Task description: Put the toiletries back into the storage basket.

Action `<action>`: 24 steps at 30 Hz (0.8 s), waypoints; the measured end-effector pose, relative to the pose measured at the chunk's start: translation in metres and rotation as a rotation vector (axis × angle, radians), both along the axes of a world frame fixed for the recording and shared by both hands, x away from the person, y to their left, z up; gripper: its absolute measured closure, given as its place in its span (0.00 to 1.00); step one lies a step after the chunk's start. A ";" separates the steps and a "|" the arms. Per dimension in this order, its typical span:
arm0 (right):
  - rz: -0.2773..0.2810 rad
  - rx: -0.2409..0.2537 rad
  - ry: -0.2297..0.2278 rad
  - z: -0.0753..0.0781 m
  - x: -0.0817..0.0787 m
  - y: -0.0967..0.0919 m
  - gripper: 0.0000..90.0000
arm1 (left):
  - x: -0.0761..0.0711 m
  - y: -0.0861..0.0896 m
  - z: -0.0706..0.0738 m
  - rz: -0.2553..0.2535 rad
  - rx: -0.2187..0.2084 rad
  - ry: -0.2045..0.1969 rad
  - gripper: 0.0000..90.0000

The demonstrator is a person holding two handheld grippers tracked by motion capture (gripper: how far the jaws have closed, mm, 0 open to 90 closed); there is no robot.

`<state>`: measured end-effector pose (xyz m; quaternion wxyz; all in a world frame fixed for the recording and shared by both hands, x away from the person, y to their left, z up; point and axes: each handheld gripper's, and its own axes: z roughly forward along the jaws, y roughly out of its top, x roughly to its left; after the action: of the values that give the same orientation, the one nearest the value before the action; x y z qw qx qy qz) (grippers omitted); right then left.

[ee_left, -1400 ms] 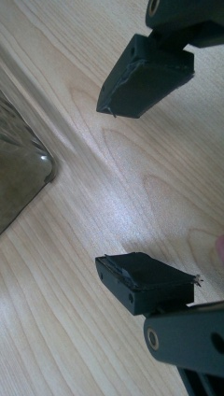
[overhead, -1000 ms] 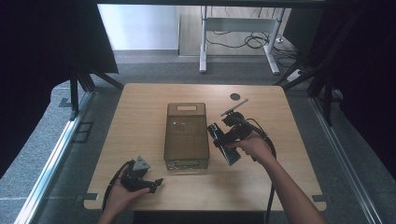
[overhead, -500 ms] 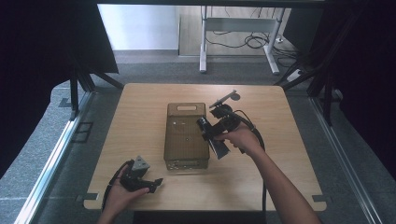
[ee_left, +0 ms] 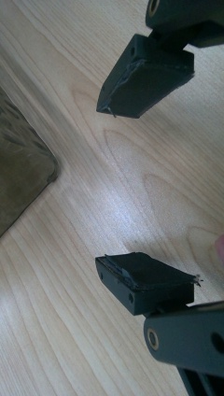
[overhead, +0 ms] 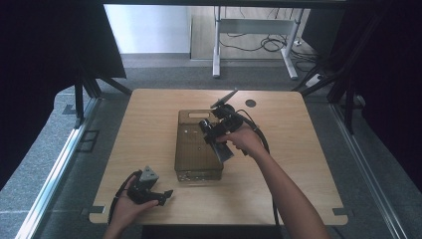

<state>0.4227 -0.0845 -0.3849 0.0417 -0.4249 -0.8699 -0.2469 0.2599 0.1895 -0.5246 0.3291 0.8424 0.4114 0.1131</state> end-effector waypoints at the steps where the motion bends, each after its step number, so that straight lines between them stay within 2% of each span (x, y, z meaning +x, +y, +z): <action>1: -0.003 0.002 0.000 0.001 0.001 0.002 0.52 | 0.000 0.000 0.000 0.000 -0.001 0.001 0.25; 5: -0.011 0.015 0.007 0.001 0.007 0.009 0.52 | 0.000 0.000 0.000 -0.001 -0.002 0.001 0.25; 9: -0.014 0.046 0.045 -0.002 0.012 0.015 0.52 | 0.000 0.000 0.000 0.000 -0.004 -0.001 0.25; 13: -0.032 0.034 0.048 -0.007 0.019 0.021 0.52 | 0.000 0.000 -0.001 -0.002 -0.004 0.001 0.25; 15: -0.042 0.044 0.057 -0.009 0.022 0.022 0.52 | 0.001 0.000 -0.001 -0.004 -0.004 0.002 0.25; 24: -0.072 0.037 0.087 -0.023 0.029 0.038 0.52 | 0.000 0.001 0.000 -0.003 -0.010 -0.001 0.25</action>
<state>0.4519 -0.0468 -0.4081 0.0784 -0.4655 -0.8466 -0.2458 0.2600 0.1901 -0.5243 0.3336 0.8414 0.4105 0.1109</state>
